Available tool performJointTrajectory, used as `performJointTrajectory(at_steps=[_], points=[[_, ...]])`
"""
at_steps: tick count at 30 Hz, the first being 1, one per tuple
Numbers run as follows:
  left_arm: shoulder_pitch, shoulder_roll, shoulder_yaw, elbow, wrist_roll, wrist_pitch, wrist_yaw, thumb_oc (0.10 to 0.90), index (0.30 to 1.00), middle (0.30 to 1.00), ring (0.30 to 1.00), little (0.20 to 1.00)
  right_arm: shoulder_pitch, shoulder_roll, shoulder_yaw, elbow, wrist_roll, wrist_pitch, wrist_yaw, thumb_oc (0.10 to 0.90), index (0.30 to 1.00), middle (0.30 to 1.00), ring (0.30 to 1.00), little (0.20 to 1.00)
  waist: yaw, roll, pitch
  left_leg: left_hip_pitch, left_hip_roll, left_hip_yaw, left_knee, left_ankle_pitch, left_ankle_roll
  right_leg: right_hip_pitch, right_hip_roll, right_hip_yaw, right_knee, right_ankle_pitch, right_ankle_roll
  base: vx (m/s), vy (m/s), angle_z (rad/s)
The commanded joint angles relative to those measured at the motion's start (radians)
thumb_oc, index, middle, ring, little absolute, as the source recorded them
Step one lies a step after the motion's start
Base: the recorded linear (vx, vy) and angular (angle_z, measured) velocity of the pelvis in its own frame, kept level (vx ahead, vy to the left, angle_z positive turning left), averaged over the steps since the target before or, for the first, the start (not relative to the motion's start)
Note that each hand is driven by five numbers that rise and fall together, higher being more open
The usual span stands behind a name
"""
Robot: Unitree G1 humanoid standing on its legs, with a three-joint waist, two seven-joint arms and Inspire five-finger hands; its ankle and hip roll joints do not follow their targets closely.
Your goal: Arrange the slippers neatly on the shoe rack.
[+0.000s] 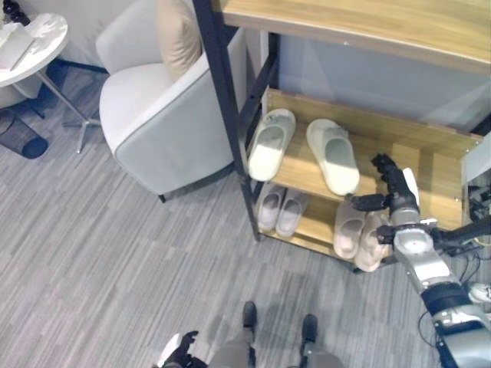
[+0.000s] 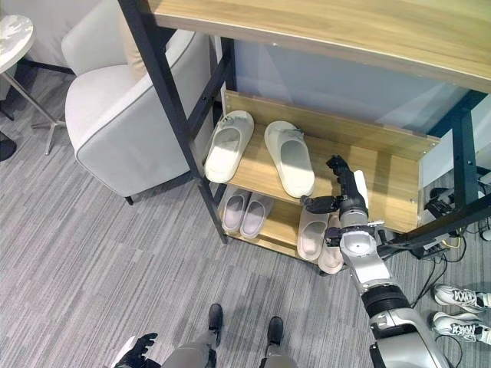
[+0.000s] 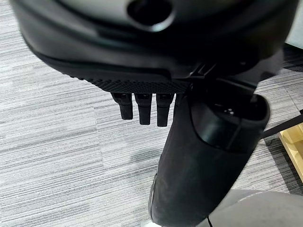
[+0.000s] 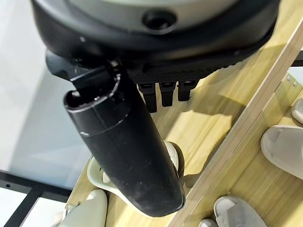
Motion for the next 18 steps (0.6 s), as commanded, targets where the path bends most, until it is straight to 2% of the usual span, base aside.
performJointTrajectory(at_steps=[1,8,18], points=[[-0.064,0.036,-0.025,0.049,-0.024,-0.008,0.008,0.800,0.900,0.900,0.900,0.900,-0.090,-0.035,0.017,-0.136,0.011,-0.111,0.011,0.800,0.900,0.900,0.900,0.900,0.042,-0.038,-0.023,0.063,-0.009,-0.015,-0.006,-0.141,-0.022,-0.033,-0.007,0.027,0.046,-0.084,0.011,0.00,0.000,0.00],[-0.066,0.036,-0.020,0.051,-0.022,-0.007,0.009,0.800,0.900,0.900,0.900,0.900,-0.095,-0.019,0.031,-0.187,0.009,-0.116,0.027,0.800,0.900,0.900,0.900,0.900,0.050,-0.048,-0.019,0.064,-0.010,-0.021,-0.006,-0.140,-0.020,-0.031,-0.010,0.025,0.047,-0.084,0.011,0.00,0.008,0.02],[-0.070,0.040,-0.019,0.053,-0.026,-0.007,0.015,0.800,0.900,0.900,0.900,0.900,-0.147,0.011,0.068,-0.169,0.000,-0.108,0.019,0.800,0.900,0.900,0.900,0.900,0.061,-0.052,-0.012,0.061,-0.011,-0.025,-0.006,-0.138,-0.019,-0.036,-0.011,0.024,0.049,-0.081,0.011,0.00,0.000,0.00]])
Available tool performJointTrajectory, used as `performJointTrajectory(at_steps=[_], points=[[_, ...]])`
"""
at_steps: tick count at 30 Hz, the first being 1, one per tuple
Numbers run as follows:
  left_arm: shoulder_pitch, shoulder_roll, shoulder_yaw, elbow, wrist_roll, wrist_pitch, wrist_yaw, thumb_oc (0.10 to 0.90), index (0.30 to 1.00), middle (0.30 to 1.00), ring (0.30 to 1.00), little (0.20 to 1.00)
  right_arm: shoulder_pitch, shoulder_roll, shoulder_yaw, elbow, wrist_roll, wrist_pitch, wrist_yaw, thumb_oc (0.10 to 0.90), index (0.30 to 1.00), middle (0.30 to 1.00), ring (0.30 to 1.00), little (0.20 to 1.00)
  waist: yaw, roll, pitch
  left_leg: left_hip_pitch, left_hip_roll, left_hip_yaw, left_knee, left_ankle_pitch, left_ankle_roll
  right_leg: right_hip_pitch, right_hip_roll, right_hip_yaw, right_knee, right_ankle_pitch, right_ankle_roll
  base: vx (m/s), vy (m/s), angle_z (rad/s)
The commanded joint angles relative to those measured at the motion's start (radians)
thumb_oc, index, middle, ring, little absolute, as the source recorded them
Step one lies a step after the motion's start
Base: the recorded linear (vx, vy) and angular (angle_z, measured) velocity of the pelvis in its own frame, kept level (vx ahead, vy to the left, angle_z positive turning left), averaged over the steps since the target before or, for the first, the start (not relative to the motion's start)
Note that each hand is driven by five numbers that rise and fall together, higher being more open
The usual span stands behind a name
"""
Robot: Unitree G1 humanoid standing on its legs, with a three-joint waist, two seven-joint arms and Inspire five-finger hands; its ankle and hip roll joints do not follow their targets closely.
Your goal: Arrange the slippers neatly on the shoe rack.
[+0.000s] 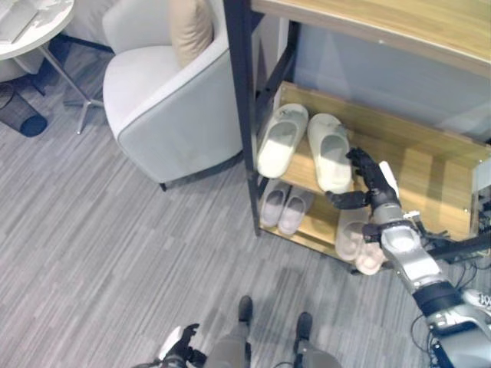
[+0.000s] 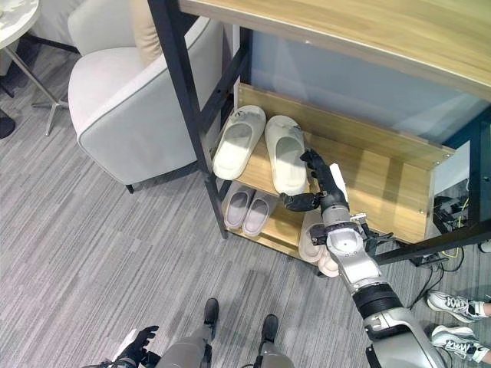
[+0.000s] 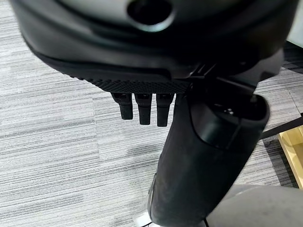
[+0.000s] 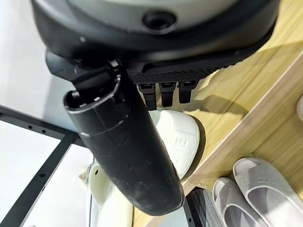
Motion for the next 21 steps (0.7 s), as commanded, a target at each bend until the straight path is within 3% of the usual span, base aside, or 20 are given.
performJointTrajectory(at_steps=[1,7,21], points=[[-0.036,0.039,-0.023,0.055,-0.027,-0.007,0.016,0.800,0.900,0.900,0.900,0.900,-0.141,-0.006,0.020,-0.065,-0.004,-0.103,-0.029,0.800,0.900,0.900,0.900,0.900,0.017,-0.015,-0.037,0.060,-0.010,-0.020,-0.007,-0.139,-0.020,-0.040,-0.010,0.033,0.048,-0.078,0.014,0.00,0.000,0.00],[-0.042,0.034,-0.022,0.059,-0.035,0.000,0.026,0.800,0.900,0.900,0.900,0.900,-0.172,0.054,0.017,-0.056,-0.024,-0.091,-0.080,0.800,0.900,0.900,0.900,0.900,0.025,-0.016,-0.031,0.054,-0.009,-0.024,-0.007,-0.138,-0.018,-0.044,-0.010,0.030,0.052,-0.080,0.013,0.01,0.015,0.07],[-0.044,0.028,-0.017,0.056,-0.041,0.014,0.055,0.800,0.900,0.900,0.900,0.900,-0.169,0.180,0.001,-0.058,0.089,-0.113,-0.129,0.800,0.900,0.900,0.900,0.900,0.036,-0.013,-0.036,0.062,-0.013,-0.027,-0.007,-0.144,-0.014,-0.037,-0.013,0.027,0.057,-0.085,0.011,0.00,0.000,0.00]])
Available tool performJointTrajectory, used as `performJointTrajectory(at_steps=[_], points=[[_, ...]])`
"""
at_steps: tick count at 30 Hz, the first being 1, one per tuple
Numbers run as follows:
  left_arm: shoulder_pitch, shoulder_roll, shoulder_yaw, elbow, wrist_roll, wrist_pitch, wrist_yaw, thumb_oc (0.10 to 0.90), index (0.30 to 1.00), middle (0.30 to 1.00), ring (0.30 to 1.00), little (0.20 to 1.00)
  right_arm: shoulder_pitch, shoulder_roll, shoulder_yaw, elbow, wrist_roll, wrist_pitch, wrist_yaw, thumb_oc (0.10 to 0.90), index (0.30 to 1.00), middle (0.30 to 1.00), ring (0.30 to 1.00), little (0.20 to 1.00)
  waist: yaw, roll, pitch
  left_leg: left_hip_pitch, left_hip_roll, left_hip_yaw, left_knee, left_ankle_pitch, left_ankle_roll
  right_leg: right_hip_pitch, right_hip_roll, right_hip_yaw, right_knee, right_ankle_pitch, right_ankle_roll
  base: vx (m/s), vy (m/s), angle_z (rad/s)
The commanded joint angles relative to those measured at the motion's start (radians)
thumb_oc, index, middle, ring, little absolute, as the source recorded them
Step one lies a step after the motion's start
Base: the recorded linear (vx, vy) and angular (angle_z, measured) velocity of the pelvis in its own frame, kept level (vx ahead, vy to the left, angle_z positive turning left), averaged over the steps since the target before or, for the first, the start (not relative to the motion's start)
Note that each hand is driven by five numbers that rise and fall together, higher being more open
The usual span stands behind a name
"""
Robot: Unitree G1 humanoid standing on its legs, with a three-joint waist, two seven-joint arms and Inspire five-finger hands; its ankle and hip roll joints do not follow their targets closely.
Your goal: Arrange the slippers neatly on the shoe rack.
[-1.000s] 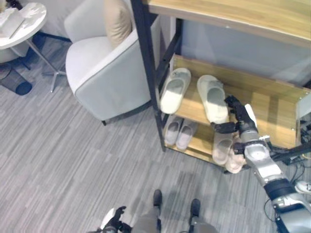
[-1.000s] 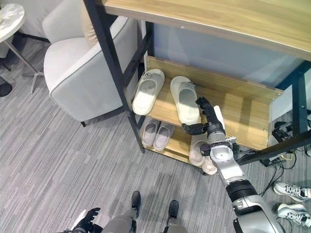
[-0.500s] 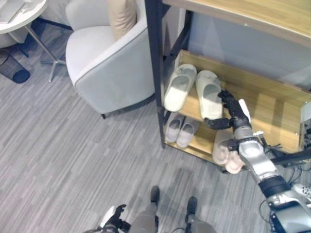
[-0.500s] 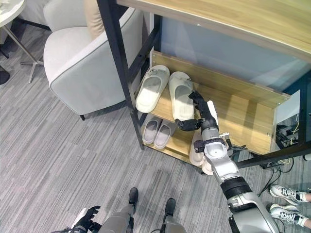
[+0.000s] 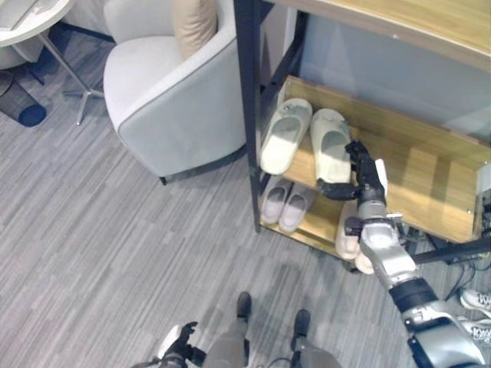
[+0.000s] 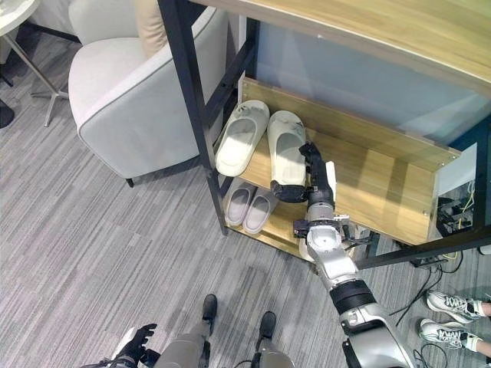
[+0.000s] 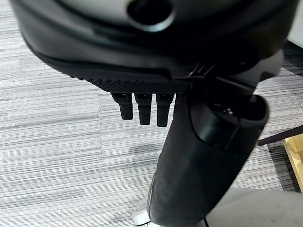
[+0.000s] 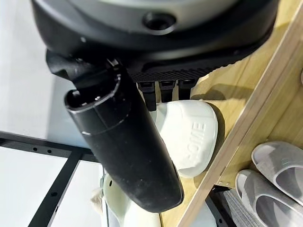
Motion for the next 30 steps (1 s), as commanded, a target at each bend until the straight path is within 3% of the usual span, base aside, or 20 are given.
performJointTrajectory(at_steps=[1,11,30], points=[[-0.038,0.028,-0.019,0.055,-0.006,0.011,0.043,0.800,0.900,0.900,0.900,0.900,-0.142,0.030,0.025,-0.064,0.025,-0.114,0.008,0.800,0.900,0.900,0.900,0.900,0.036,-0.005,-0.049,0.074,-0.014,-0.006,-0.006,-0.145,-0.011,-0.035,-0.017,0.044,0.057,-0.083,0.014,0.00,0.000,0.00],[-0.044,0.022,-0.021,0.051,-0.006,0.023,0.064,0.800,0.900,0.900,0.900,0.900,-0.113,0.106,0.052,-0.116,0.037,-0.113,-0.006,0.800,0.900,0.900,0.900,0.900,0.036,-0.006,-0.049,0.080,-0.016,-0.006,-0.006,-0.150,-0.009,-0.031,-0.019,0.045,0.064,-0.087,0.013,0.00,0.000,0.00],[-0.033,0.024,-0.022,0.049,0.002,0.033,0.082,0.800,0.900,0.900,0.900,0.900,-0.152,0.164,0.099,-0.111,0.018,-0.097,-0.016,0.800,0.900,0.900,0.900,0.900,0.041,-0.002,-0.063,0.099,-0.014,0.000,-0.006,-0.157,-0.008,-0.016,-0.018,0.049,0.061,-0.090,0.012,0.00,0.000,0.00]])
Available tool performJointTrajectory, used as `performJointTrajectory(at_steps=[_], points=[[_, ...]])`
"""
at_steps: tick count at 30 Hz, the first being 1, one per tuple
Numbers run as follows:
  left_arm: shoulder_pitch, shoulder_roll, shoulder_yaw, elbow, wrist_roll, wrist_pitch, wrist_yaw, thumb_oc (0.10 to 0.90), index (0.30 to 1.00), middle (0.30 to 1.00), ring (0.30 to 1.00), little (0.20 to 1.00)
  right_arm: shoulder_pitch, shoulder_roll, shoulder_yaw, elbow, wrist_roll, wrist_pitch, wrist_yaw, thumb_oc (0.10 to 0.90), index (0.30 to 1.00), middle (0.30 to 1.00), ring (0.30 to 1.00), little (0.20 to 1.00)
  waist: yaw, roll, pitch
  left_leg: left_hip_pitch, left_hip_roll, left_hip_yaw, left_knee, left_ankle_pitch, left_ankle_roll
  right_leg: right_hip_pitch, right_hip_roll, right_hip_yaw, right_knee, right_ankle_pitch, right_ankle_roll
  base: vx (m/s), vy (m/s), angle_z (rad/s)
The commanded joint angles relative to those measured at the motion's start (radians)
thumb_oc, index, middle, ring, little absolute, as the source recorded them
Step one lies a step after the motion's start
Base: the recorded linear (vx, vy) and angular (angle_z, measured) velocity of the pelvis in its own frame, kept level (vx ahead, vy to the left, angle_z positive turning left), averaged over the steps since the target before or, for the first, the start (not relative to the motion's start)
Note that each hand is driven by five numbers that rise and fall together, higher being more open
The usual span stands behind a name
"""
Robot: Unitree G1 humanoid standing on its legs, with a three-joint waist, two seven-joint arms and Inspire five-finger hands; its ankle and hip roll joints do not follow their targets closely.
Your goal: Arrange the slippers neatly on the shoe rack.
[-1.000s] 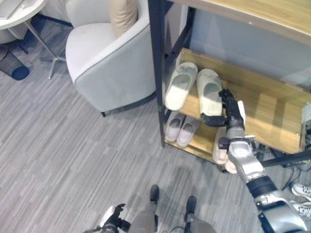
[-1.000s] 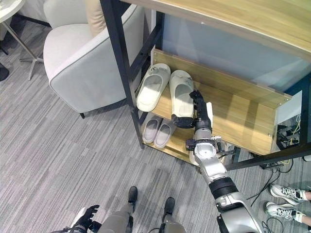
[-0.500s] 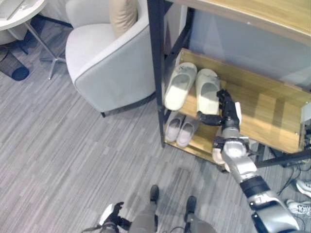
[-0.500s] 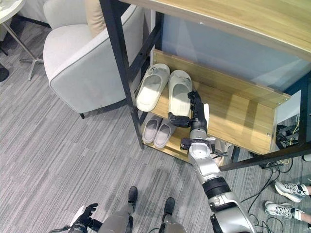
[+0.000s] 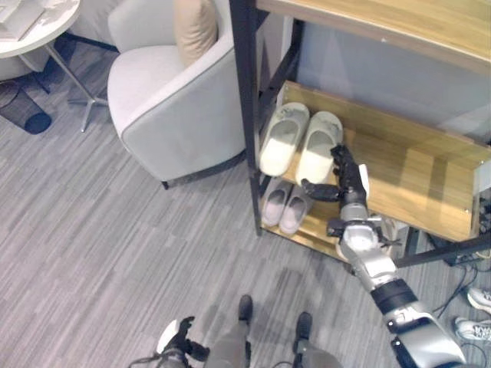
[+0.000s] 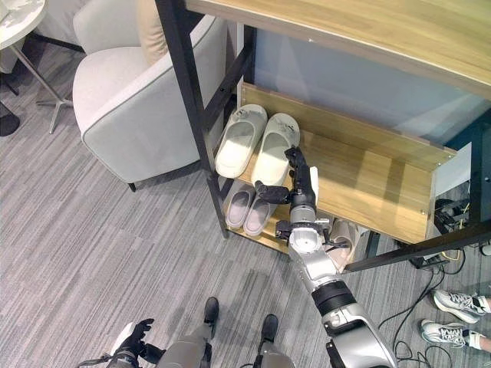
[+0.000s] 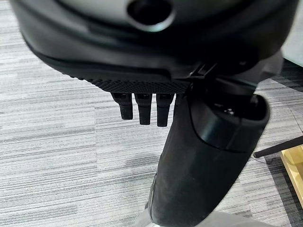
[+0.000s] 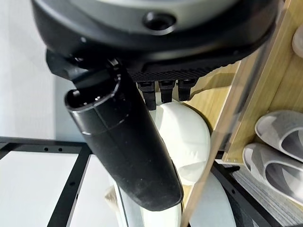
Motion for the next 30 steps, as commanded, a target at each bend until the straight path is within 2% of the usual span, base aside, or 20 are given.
performJointTrajectory(at_steps=[1,11,15,18,30], points=[[-0.006,0.025,-0.024,0.048,0.001,0.001,0.040,0.800,0.900,0.900,0.900,0.900,-0.151,0.056,0.056,-0.101,-0.007,-0.097,0.030,0.800,0.900,0.900,0.900,0.900,0.042,-0.019,-0.062,0.080,-0.017,0.000,-0.006,-0.153,0.004,-0.034,-0.021,0.047,0.061,-0.090,0.015,0.00,0.000,0.00],[-0.003,0.022,-0.023,0.052,-0.003,0.003,0.042,0.800,0.900,0.900,0.900,0.900,-0.151,0.054,0.055,-0.089,0.013,-0.097,0.032,0.800,0.900,0.900,0.900,0.900,0.042,-0.023,-0.069,0.085,-0.018,0.000,-0.006,-0.156,0.003,-0.026,-0.022,0.045,0.058,-0.089,0.016,0.00,0.000,0.00],[0.009,0.021,-0.005,0.060,-0.004,0.008,0.040,0.800,0.900,0.900,0.900,0.900,-0.096,0.039,0.043,-0.120,-0.002,-0.091,0.038,0.800,0.900,0.900,0.900,0.900,0.036,-0.026,-0.076,0.093,-0.017,0.004,-0.006,-0.163,0.003,-0.018,-0.020,0.046,0.058,-0.092,0.017,0.00,0.000,0.00],[0.017,0.020,0.003,0.066,-0.002,0.015,0.040,0.800,0.900,0.900,0.900,0.900,-0.019,0.049,0.003,-0.151,0.052,-0.117,0.033,0.800,0.900,0.900,0.900,0.900,0.028,-0.026,-0.084,0.106,-0.016,0.006,-0.006,-0.170,0.005,-0.006,-0.019,0.048,0.057,-0.095,0.017,0.01,0.006,0.01],[0.045,0.022,0.043,0.073,0.011,0.019,0.029,0.800,0.900,0.900,0.900,0.900,0.109,0.010,-0.069,-0.194,-0.030,-0.111,0.018,0.800,0.900,0.900,0.900,0.900,0.013,-0.033,-0.112,0.140,-0.009,0.011,-0.006,-0.182,0.001,0.025,-0.012,0.044,0.047,-0.102,0.015,0.00,0.000,0.00]])
